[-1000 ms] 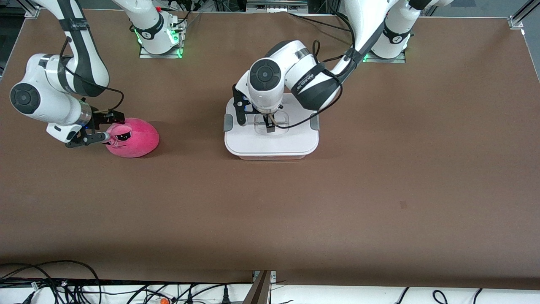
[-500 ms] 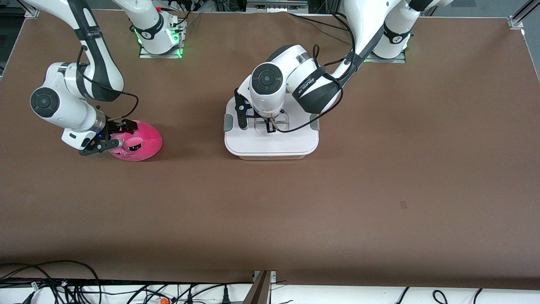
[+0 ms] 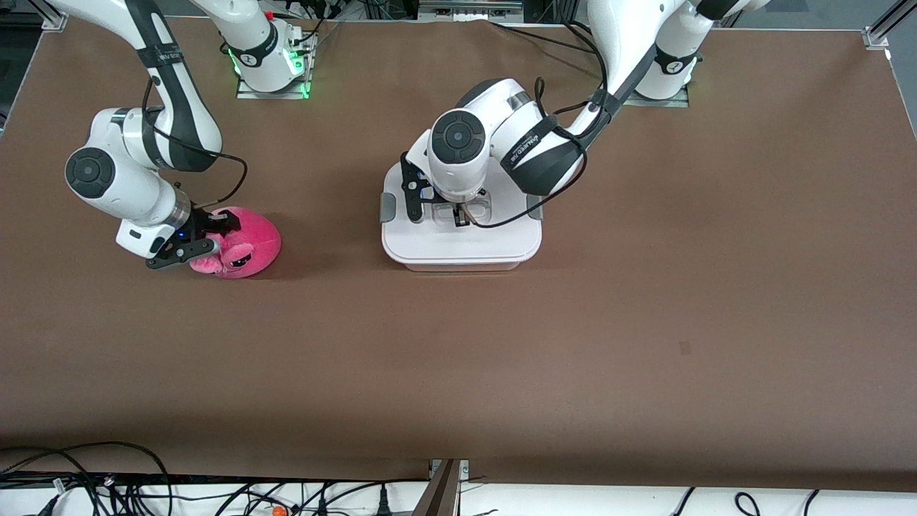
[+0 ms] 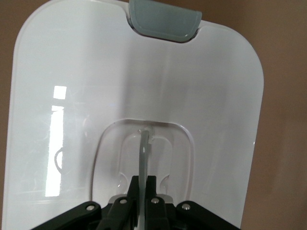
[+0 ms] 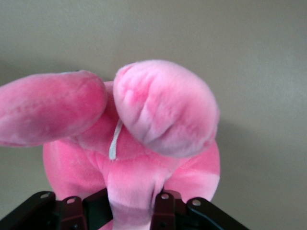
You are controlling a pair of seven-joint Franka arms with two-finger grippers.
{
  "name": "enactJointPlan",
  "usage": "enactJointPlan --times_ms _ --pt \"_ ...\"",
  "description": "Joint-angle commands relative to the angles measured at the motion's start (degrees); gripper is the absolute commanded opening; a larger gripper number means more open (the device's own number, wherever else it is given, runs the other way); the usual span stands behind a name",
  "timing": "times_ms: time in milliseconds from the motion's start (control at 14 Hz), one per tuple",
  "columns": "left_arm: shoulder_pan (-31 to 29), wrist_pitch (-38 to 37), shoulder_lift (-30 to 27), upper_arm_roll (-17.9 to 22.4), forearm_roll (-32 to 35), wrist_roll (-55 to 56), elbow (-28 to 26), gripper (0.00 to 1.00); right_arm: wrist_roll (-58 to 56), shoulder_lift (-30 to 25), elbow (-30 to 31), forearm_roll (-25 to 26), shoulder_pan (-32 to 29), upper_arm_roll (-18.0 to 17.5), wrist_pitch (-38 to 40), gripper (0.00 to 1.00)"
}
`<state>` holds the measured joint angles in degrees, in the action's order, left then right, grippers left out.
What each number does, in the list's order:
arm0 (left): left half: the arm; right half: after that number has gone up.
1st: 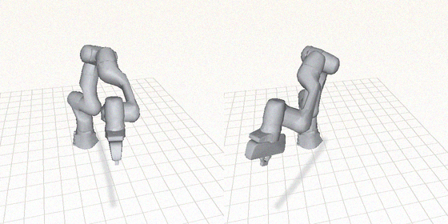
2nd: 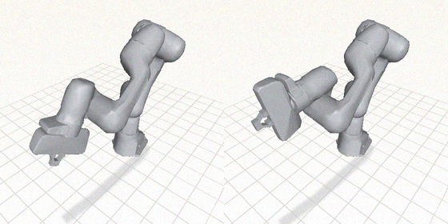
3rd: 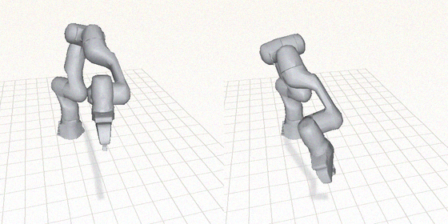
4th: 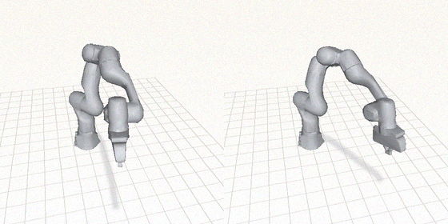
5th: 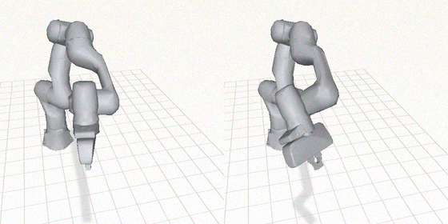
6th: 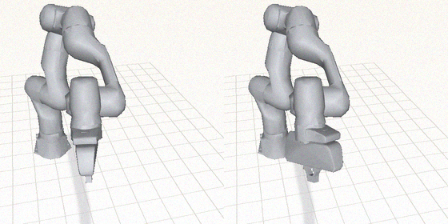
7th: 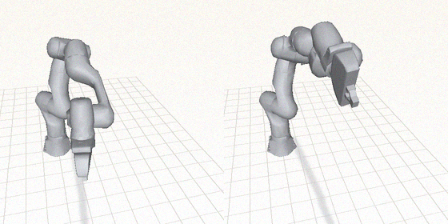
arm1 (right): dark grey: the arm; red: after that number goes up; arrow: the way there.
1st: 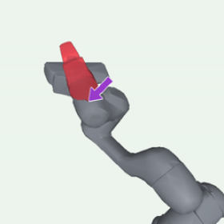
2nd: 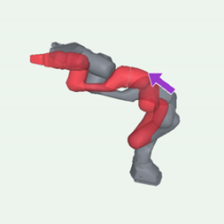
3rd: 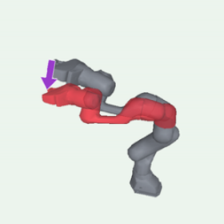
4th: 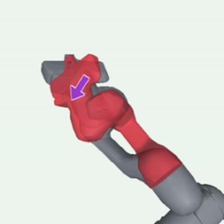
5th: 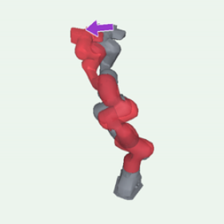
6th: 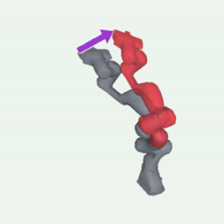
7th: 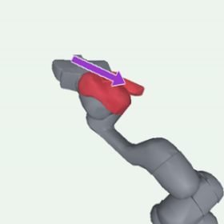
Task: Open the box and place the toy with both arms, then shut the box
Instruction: 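Lift the lid off the box with the left gripper, then carry the pink plush into the open box with the right gripper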
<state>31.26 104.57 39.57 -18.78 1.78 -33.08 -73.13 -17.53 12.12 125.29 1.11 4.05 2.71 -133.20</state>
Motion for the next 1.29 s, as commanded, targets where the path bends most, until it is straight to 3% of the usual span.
enactJointPlan --times_ms 0,286,571,786,1000,1214 --pt "-0.8 -4.5 -4.0 0.0 -3.3 -0.2 0.4 0.00 3.4 1.1 -1.6 -1.6 0.6 -0.4 0.1 0.00" --pt "-3.8 -10.7 -9.8 0.1 -5.2 -0.3 0.7 0.00 2.7 0.6 -3.8 -1.2 0.8 -0.5 1.8 0.00" --pt "-12.2 -23.6 -12.9 0.5 -4.0 -4.3 1.9 0.00 -1.6 0.3 -13.7 -1.2 0.8 -2.3 15.9 0.00" --pt "-21.3 -28.3 -13.3 0.4 -1.3 -10.7 5.1 0.00 -4.0 0.4 -21.8 -1.1 1.2 -6.2 25.8 0.00" --pt "-30.6 -28.6 -12.8 0.5 -0.5 -24.4 9.8 0.00 -3.3 0.4 -27.5 -1.1 5.6 -11.2 31.2 0.00" --pt "-34.4 -28.5 -12.8 0.4 1.5 -31.1 9.8 0.00 -0.9 0.8 -29.2 3.0 15.6 -12.2 31.6 0.00"
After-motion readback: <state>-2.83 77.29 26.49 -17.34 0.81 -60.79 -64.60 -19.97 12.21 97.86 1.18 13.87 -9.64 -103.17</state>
